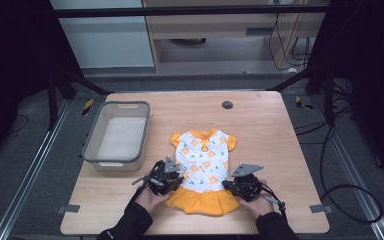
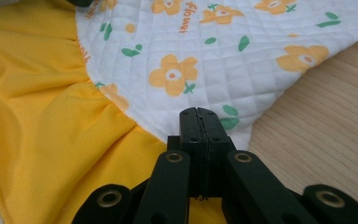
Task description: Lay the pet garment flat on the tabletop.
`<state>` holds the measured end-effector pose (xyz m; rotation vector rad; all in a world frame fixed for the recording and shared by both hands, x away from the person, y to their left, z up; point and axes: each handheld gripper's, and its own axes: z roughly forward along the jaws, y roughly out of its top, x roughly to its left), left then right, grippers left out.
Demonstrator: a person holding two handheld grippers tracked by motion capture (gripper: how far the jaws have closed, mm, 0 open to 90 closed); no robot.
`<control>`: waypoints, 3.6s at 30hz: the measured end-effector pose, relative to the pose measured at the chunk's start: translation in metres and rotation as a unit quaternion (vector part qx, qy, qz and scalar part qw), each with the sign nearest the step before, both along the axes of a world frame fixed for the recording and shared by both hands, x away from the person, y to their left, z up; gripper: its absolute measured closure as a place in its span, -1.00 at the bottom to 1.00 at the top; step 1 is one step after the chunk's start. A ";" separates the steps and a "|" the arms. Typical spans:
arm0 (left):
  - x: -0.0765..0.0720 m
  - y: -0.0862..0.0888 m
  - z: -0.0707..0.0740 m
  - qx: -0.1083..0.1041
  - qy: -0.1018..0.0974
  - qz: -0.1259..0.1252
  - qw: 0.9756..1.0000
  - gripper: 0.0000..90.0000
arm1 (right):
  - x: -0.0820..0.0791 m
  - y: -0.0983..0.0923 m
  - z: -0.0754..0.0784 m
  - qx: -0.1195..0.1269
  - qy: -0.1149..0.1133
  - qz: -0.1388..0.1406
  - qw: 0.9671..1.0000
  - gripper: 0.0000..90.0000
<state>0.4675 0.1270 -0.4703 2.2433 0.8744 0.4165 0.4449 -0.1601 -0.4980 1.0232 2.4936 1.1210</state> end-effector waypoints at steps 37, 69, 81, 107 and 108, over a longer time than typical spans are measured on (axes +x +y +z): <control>0.017 -0.001 -0.001 -0.019 -0.009 0.013 1.000 0.57 | 0.055 -0.019 0.023 0.056 -0.042 -0.051 0.996 1.00; 0.019 -0.001 -0.008 -0.012 -0.001 0.012 1.000 0.52 | 0.078 -0.006 0.015 0.061 -0.056 -0.075 0.994 1.00; 0.022 0.002 -0.020 0.002 0.023 0.022 1.000 0.52 | 0.048 -0.007 -0.007 0.019 -0.017 -0.046 0.999 1.00; -0.045 0.088 -0.001 -0.068 -0.043 0.054 0.995 -0.39 | -0.008 -0.091 0.021 0.095 -0.084 -0.180 0.975 -0.34; -0.047 0.091 -0.001 -0.069 -0.044 0.055 0.995 -0.42 | -0.011 -0.095 0.020 0.096 -0.083 -0.185 0.974 -0.36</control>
